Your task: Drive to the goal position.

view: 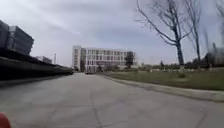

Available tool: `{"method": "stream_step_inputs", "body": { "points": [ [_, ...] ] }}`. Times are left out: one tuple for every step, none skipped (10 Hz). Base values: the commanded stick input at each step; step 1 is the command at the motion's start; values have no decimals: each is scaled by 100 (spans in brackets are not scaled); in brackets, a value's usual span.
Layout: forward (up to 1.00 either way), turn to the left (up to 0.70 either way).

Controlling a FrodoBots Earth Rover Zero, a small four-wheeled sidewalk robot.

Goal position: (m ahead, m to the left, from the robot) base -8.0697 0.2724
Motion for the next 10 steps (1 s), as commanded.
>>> {"method": "stream_step_inputs", "body": {
  "points": [
    [70, 0],
    [70, 0],
    [70, 0],
    [70, 0],
    [70, 0],
    [70, 0],
    [70, 0],
    [70, 0],
    [70, 13],
    [70, 33]
  ]
}}
